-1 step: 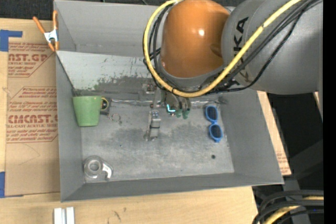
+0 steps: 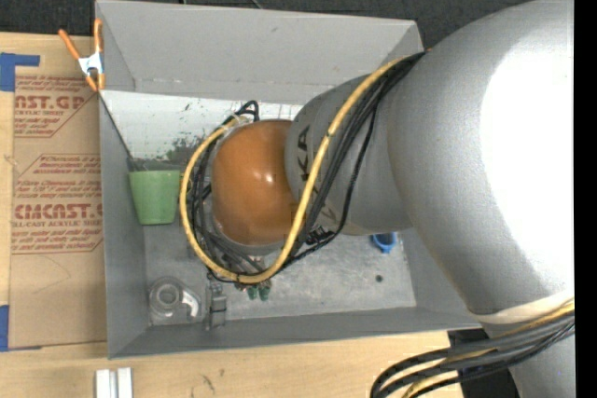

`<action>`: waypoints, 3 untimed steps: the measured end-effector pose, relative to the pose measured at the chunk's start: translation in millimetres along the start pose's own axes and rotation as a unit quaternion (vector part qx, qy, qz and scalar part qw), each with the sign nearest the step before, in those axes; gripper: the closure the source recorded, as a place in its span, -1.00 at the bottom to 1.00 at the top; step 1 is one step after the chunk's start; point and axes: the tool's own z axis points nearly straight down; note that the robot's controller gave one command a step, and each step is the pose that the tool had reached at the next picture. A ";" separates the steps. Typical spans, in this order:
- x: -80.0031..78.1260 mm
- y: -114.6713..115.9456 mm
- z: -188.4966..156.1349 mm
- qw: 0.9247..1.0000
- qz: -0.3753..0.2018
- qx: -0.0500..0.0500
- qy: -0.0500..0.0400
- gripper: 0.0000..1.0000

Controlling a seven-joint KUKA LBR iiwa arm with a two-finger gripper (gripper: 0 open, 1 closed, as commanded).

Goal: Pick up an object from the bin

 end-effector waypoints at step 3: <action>-4.6 31.5 -17.6 1.000 0.007 -0.001 -0.006 1.00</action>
Offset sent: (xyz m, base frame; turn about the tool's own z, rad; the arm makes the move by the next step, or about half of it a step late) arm 0.0011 0.0306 -0.0308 0.0000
